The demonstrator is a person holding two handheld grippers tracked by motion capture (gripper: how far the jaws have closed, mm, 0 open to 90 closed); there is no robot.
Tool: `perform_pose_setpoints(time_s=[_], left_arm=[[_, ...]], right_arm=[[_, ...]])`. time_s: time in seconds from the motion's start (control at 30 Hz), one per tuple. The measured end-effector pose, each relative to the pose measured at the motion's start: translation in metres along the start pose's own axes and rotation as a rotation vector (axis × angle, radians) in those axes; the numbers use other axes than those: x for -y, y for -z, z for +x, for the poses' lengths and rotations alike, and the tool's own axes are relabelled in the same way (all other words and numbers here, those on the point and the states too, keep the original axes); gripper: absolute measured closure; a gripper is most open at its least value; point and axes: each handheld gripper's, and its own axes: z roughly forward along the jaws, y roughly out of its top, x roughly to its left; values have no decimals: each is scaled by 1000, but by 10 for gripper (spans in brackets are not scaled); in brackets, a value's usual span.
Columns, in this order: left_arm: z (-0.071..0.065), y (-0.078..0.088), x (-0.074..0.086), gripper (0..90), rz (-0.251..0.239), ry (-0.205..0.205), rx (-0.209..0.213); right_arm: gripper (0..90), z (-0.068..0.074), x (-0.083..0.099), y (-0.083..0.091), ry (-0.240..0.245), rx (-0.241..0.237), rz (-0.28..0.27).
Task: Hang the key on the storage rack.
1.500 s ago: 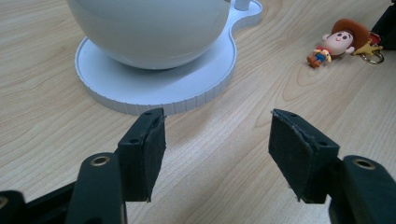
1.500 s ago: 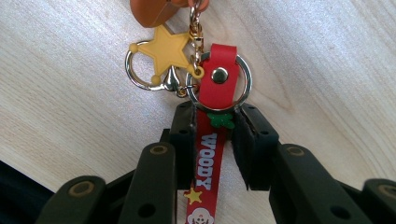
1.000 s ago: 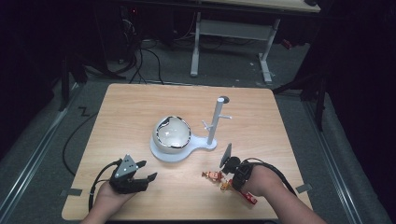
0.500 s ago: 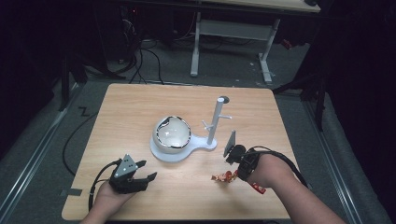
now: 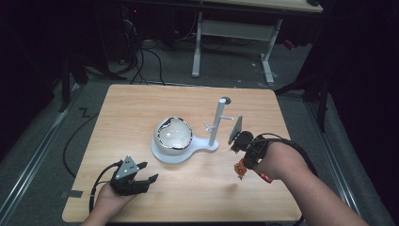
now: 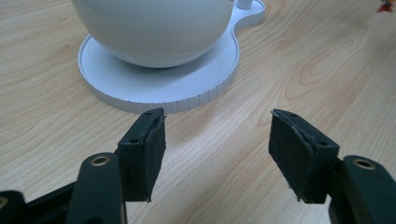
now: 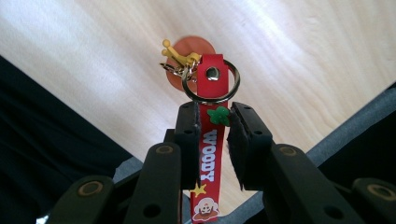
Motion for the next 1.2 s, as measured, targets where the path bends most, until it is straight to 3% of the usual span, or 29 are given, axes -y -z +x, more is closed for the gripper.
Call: perform_pose_setpoints(time_s=[0.2,0.3,0.33,0.53,0.73,0.93,1.2], left_arm=[[0,0,0,370,0,2,1],[0,-1,1,370,2,5,4],[0,-1,1,370,6,3,6],[0,-1,1,370,7,4,6],[-1,-1,2,370,7,5,6],[0,0,2,370,8,4,4],[1,1,2,370,3,5,4]], right_arm=[[739,-13,-2,16,-27,12,-25],[738,-18,-5,19,-36,-9,-28],[738,-23,-6,19,-44,-37,-22],[739,-35,-9,24,-70,-63,-13],[739,-50,-14,43,-104,-90,-32],[740,-58,-29,57,-95,-81,-51],[740,-65,-55,57,-105,-75,-44]])
